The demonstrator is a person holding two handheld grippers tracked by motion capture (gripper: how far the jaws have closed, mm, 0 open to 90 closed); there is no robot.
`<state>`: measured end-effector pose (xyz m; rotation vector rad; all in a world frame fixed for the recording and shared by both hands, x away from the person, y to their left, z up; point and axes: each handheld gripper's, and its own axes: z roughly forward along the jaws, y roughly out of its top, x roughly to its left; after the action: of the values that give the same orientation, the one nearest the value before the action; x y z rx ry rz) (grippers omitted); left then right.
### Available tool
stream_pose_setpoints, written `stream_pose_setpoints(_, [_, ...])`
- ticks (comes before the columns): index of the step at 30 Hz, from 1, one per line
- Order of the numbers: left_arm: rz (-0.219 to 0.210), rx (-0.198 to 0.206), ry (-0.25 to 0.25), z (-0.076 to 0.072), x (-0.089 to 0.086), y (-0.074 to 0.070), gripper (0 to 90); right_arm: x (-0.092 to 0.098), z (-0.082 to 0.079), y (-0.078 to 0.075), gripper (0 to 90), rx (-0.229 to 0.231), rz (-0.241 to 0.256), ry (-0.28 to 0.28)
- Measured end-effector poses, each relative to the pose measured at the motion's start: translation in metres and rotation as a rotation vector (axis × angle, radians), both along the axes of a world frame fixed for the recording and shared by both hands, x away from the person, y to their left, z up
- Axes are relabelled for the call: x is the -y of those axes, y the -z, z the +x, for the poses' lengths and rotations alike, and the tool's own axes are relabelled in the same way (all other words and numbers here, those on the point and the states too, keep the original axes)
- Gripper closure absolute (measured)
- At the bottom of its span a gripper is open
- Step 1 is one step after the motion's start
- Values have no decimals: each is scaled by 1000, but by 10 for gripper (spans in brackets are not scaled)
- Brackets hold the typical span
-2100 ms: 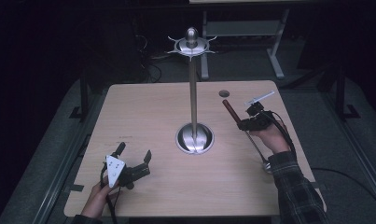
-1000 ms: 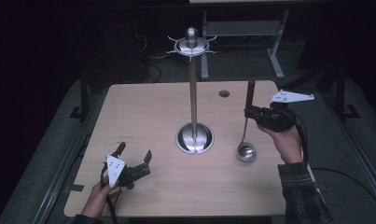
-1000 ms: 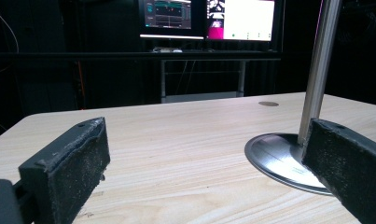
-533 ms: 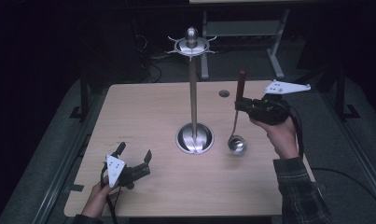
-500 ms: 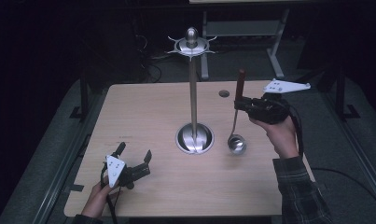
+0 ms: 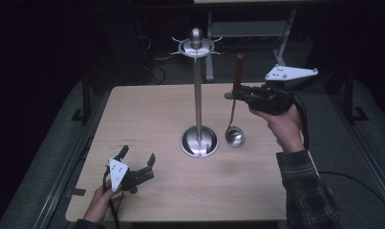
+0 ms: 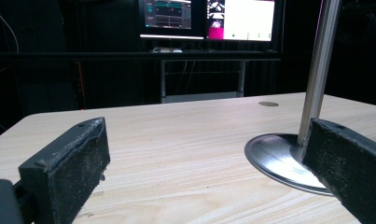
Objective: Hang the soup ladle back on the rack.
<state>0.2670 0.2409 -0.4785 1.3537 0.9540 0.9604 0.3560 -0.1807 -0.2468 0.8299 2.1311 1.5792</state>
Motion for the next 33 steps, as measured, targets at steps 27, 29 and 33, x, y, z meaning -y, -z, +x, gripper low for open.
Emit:
stream_pose_setpoints(27, [-1,-2,3,0,0,0,2,-27,15,-21,733,19,-21,-68])
stream_pose_setpoints(29, [-1,-2,3,0,0,0,2,-27,14,-22,733,21,-17,-68])
stream_pose_setpoints(33, [-1,-2,3,0,0,0,2,-27,14,-22,733,22,-18,-71])
